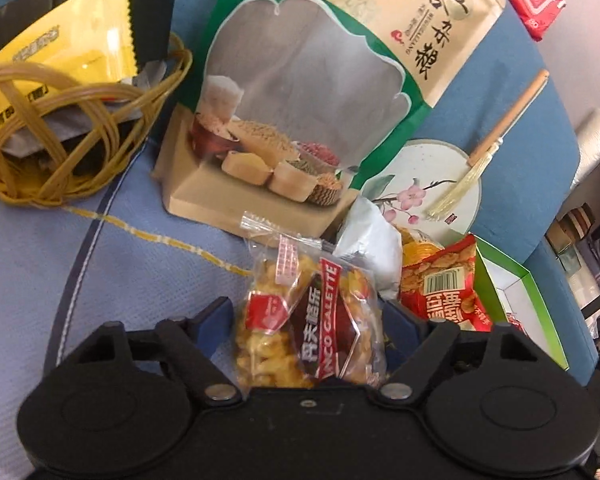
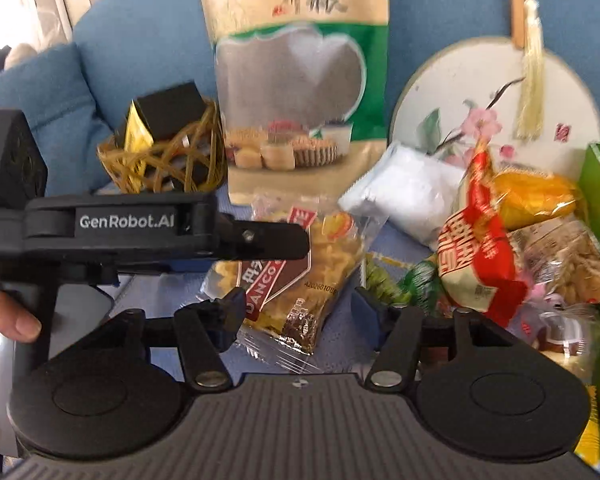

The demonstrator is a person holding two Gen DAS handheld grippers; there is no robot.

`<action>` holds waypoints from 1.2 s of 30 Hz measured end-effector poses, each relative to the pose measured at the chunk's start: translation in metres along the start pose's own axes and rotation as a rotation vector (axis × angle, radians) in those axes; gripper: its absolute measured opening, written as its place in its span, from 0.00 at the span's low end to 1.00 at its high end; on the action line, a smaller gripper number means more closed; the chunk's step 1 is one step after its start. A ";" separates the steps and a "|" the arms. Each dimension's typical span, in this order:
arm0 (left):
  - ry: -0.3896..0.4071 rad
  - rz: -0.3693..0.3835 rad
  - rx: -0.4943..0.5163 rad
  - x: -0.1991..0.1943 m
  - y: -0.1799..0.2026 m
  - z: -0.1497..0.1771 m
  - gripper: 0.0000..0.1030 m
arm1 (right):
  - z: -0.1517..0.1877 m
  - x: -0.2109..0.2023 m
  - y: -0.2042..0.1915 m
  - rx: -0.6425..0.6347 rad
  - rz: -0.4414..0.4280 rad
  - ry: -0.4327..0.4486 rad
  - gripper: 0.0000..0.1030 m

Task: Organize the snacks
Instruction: 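Reach the left tool to the clear Danco Galette cracker bag and grasp it, then carry the Danco Galette bag over the green box and open the left tool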

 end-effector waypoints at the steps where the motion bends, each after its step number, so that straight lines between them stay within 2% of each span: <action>1: 0.000 -0.014 0.011 0.000 0.001 0.001 0.57 | 0.000 0.001 0.000 0.016 -0.012 0.001 0.91; 2: 0.001 -0.042 0.026 -0.001 0.001 0.002 0.36 | 0.000 0.000 0.001 0.037 -0.024 -0.006 0.78; 5: -0.012 -0.035 0.008 -0.010 0.001 0.008 0.37 | 0.003 -0.012 0.002 0.074 -0.026 0.000 0.58; 8: 0.005 0.000 -0.024 -0.026 0.007 0.015 0.36 | 0.008 -0.037 0.004 0.087 -0.028 0.045 0.53; 12: 0.073 0.027 0.023 -0.053 0.044 0.016 0.36 | 0.006 -0.081 0.000 0.038 0.002 0.137 0.53; 15: 0.113 0.066 0.083 -0.069 0.085 0.011 0.36 | 0.004 -0.122 0.006 0.027 0.019 0.216 0.53; 19: 0.120 0.129 0.170 -0.071 0.141 0.010 0.36 | 0.007 -0.173 0.028 0.024 0.073 0.295 0.53; 27: 0.027 0.208 0.302 -0.023 0.245 0.027 0.36 | 0.035 -0.239 0.103 0.129 0.188 0.351 0.53; 31: -0.016 0.247 0.342 0.004 0.276 0.034 0.33 | 0.048 -0.253 0.139 0.195 0.210 0.378 0.53; 36: -0.042 0.292 0.365 0.034 0.307 0.033 0.33 | 0.053 -0.268 0.171 0.215 0.260 0.416 0.53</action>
Point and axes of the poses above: each gripper's, at about its wrist camera, not at the fingertips, and x roughly the way its jaws point, y to its right, z to its underside, the point moved 5 cm from there along x, roughly the way its jaws point, and after that the axes turned 5 degrees about -y, right-handed, at the moved point
